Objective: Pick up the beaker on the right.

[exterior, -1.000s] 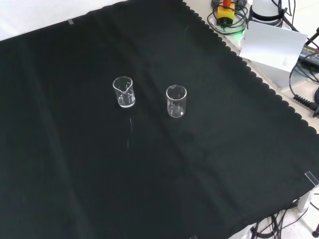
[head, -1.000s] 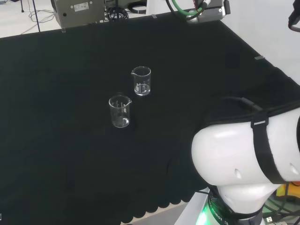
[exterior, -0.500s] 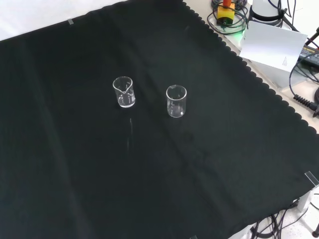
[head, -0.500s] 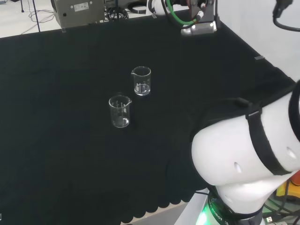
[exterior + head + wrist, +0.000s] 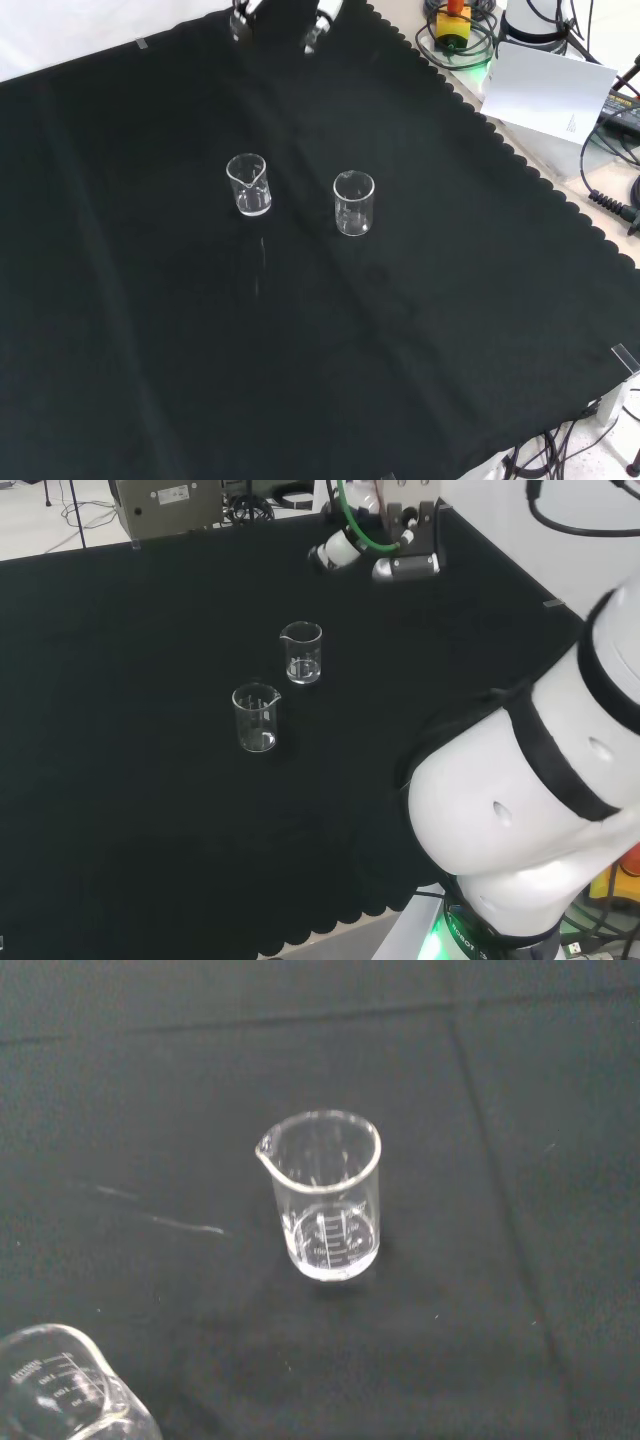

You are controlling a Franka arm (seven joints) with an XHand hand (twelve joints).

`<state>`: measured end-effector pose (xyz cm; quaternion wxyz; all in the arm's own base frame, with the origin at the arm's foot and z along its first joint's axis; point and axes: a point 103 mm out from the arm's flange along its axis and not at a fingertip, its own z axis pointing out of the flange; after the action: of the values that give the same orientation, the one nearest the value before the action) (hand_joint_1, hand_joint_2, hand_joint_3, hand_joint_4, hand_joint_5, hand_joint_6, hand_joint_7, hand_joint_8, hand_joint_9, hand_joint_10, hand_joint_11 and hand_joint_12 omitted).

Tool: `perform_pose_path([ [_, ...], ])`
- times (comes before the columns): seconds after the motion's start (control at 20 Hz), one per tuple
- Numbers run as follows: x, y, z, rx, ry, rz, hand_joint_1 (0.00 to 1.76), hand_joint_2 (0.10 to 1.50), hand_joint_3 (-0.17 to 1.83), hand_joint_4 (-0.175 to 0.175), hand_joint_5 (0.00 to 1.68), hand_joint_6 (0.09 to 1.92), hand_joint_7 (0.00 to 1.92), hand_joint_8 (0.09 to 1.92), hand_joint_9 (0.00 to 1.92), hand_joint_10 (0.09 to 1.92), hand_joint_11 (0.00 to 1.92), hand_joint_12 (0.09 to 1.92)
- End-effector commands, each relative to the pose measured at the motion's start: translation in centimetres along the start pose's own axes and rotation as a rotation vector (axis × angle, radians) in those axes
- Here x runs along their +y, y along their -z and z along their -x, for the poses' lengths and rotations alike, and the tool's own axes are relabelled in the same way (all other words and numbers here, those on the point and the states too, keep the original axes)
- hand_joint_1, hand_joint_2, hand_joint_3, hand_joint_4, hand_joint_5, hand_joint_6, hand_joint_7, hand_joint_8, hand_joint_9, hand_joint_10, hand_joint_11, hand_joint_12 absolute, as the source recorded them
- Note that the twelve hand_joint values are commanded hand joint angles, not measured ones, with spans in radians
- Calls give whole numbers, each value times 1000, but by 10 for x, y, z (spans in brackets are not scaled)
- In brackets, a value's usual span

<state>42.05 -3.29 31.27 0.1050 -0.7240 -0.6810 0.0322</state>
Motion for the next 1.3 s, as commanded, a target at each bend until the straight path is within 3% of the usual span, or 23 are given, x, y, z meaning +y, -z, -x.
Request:
perform_pose_path([
  [0.05, 64, -52, 22, 70, 43, -31, 745, 788, 435, -69, 452, 87, 321, 762, 494, 721, 118, 1422],
  [0.4, 87, -75, 27, 96, 74, -31, 759, 734, 515, -69, 456, 87, 316, 770, 484, 726, 125, 1420],
  [0.65, 96, -90, 31, 174, 132, -16, 771, 703, 515, -68, 447, 87, 302, 767, 471, 725, 125, 1421],
  [1.05, 105, -113, 43, 257, 178, -12, 785, 654, 512, -68, 455, 87, 297, 768, 466, 727, 122, 1420],
  [1.3, 108, -130, 52, 367, 235, 5, 794, 631, 510, -67, 474, 87, 306, 772, 477, 729, 120, 1420],
])
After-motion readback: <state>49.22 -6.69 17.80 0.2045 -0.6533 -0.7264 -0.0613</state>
